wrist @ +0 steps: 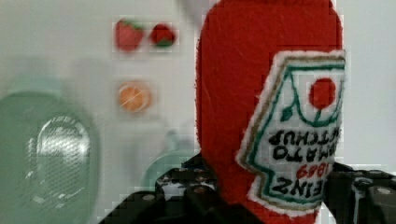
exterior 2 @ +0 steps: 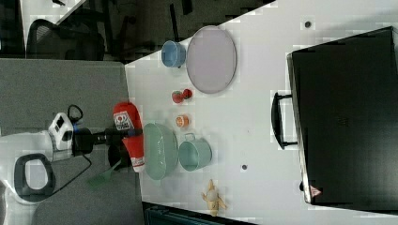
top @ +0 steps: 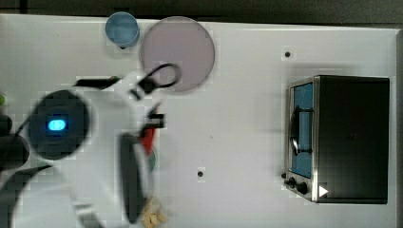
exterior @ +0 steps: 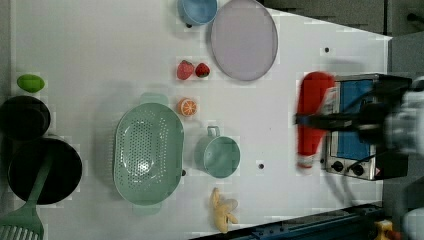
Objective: Pick Ketchup from the table and place it in strainer.
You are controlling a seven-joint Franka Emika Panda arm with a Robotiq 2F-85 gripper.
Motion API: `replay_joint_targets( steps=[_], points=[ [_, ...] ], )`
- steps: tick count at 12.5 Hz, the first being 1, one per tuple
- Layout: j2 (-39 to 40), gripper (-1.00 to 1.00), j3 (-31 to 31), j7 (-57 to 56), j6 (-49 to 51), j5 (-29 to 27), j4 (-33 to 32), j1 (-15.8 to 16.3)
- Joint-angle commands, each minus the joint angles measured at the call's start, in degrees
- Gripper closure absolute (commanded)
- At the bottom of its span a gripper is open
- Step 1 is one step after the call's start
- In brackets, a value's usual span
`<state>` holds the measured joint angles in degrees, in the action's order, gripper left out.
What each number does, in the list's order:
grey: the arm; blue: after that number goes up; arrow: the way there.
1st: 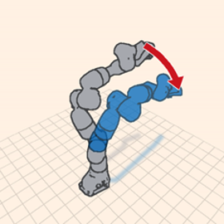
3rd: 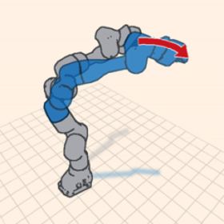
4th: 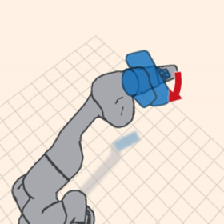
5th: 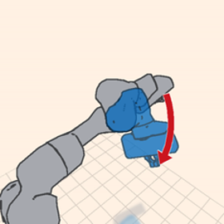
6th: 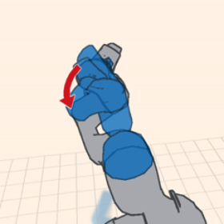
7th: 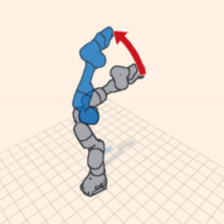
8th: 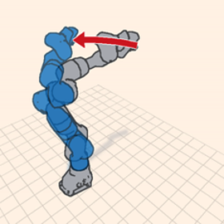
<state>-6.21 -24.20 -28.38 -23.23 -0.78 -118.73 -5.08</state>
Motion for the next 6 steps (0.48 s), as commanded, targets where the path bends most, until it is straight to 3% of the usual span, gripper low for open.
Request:
replay_joint_targets(
  steps=[1,6],
  points=[
    [1.2,-0.23,-6.6,14.0,0.3,-1.4,-1.4,2.5],
    [9.3,-0.23,-15.6,23.7,-11.1,-1.3,-1.4,2.8]
  ],
)
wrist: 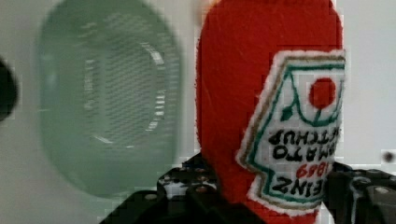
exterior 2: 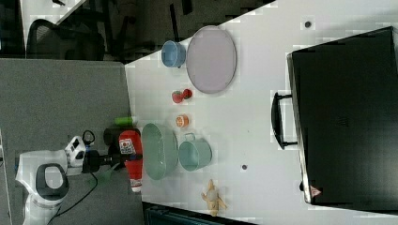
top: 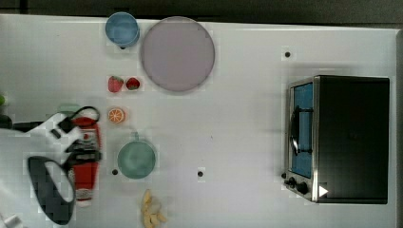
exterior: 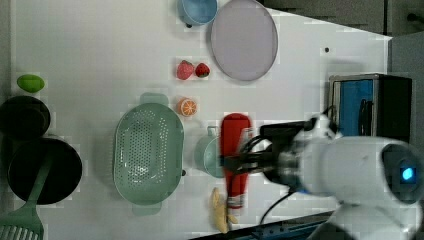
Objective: Pick Ketchup from the table and place it in strainer.
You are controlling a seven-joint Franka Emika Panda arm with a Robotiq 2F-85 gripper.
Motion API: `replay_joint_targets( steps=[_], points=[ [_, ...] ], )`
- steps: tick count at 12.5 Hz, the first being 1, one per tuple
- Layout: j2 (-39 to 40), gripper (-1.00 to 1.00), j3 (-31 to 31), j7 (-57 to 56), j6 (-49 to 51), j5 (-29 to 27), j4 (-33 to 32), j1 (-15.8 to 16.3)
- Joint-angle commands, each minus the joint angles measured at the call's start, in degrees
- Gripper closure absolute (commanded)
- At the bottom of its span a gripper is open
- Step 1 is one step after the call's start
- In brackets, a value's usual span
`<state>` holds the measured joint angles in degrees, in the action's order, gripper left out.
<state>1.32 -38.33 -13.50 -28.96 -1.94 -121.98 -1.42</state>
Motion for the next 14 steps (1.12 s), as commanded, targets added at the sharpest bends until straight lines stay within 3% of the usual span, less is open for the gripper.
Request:
replay_joint_targets(
  steps=[1,8,11,12,14],
  points=[
    [4.0,-0.23,-2.7,10.5,-8.0,-0.1,1.8,-0.7],
    [19.3,-0.27,-4.1,23.5,-23.4,7.2,1.7,2.4],
    [22.5,-0.9,-4.0,24.0,-25.4,9.2,1.6,2.9],
    [22.1,-1.0,-3.9,24.0,-25.2,9.5,1.6,2.9],
    [20.3,-1.0,-3.8,24.1,-24.4,9.5,1.6,2.6]
  ],
)
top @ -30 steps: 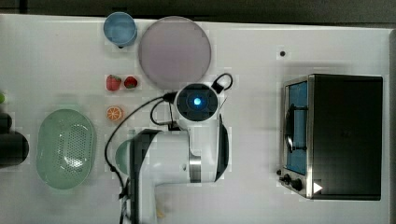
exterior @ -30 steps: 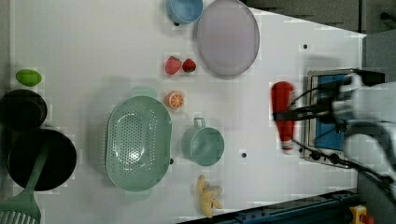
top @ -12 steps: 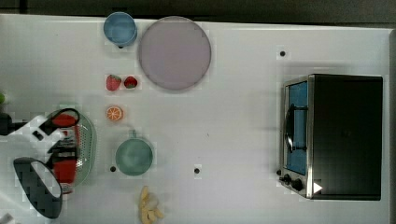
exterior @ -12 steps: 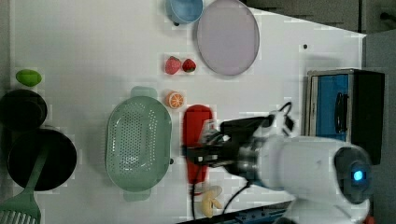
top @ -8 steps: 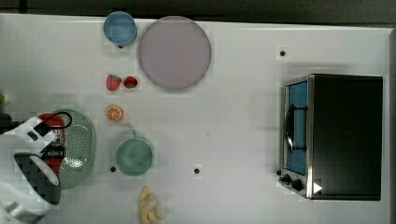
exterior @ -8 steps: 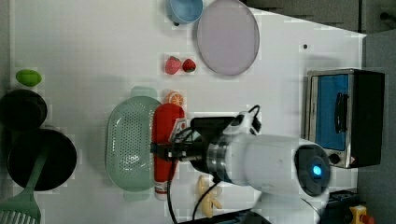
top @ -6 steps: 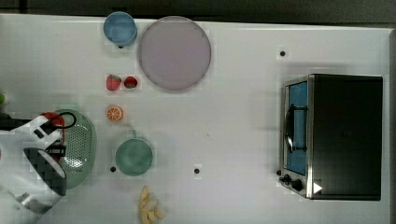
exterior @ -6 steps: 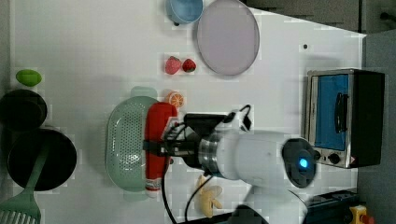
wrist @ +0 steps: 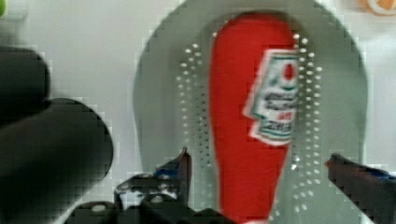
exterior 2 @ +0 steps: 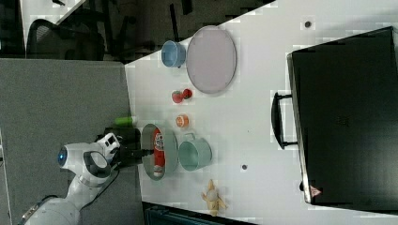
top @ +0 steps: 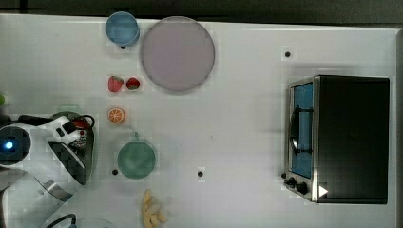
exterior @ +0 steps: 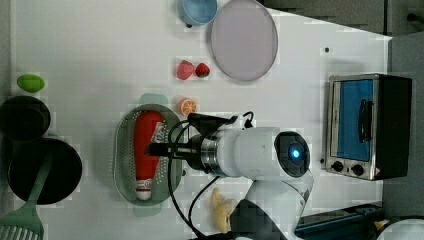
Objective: Pick Ketchup from the table and place it in strainer.
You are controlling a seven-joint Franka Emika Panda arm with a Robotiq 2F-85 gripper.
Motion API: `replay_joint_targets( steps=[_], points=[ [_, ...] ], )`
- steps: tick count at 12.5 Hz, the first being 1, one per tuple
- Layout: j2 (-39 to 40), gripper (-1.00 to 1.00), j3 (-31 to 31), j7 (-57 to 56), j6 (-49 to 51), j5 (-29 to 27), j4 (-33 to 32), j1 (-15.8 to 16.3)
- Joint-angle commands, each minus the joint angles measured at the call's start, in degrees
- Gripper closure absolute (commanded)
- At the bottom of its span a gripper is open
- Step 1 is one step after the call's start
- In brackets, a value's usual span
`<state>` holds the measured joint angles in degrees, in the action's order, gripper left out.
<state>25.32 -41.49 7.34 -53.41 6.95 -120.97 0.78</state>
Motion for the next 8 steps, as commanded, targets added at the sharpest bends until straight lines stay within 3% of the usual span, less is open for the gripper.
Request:
replay_joint_targets(
  steps=[1,8],
  points=[
    [-5.3,-1.0,-0.5,3.5,1.1,0.3,0.6,-0.2],
    [-23.6,-1.0,3.3,3.5,17.5,0.0,1.0,-11.0]
  ],
)
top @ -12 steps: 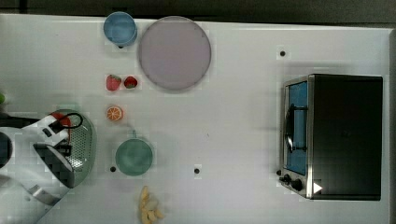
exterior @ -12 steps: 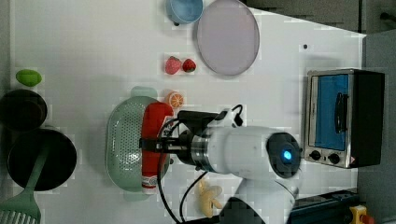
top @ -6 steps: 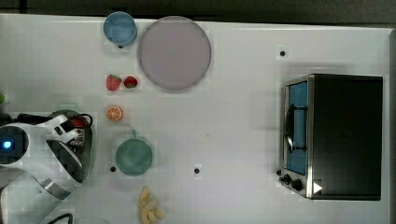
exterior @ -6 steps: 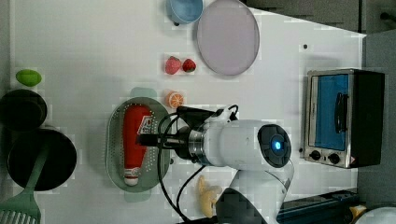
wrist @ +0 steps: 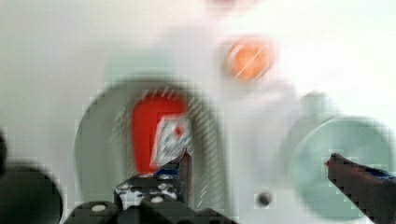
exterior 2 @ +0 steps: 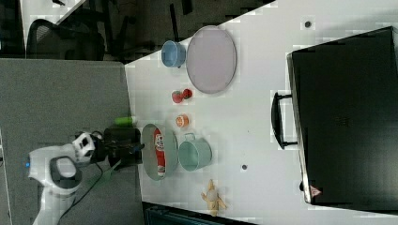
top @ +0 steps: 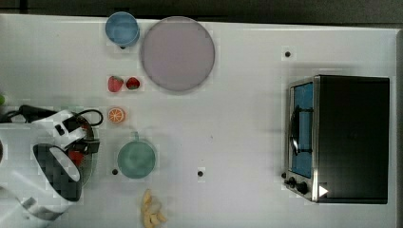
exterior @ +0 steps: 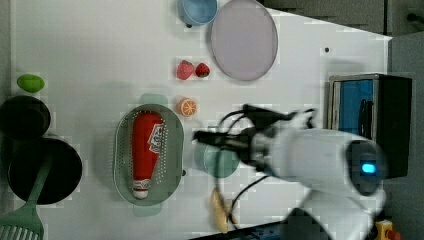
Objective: Pick Ketchup from the table and place it in strainer.
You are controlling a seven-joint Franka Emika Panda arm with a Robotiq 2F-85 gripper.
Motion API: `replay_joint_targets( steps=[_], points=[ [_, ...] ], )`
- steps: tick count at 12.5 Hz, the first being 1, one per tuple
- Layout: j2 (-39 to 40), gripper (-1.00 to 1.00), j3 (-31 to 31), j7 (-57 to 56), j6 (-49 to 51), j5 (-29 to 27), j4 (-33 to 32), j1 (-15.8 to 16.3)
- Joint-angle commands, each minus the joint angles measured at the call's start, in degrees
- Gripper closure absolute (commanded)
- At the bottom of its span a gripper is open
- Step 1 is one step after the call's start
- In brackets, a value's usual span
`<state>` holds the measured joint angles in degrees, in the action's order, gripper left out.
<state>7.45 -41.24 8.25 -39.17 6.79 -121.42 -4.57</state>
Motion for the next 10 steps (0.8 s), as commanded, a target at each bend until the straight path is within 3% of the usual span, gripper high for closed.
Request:
replay_joint_targets(
  steps=[1,4,7,10],
  points=[
    [-8.7,-1.0,5.1,2.5,6.0,0.2,1.7,-7.0],
    [-15.5,-1.0,13.1,1.5,12.3,-0.4,2.7,-9.0],
    [-18.6,-1.0,21.3,0.9,17.9,-9.2,4.0,-9.0],
    [-19.0,-1.0,26.8,-8.7,22.5,-10.3,7.8,-9.0]
  ],
)
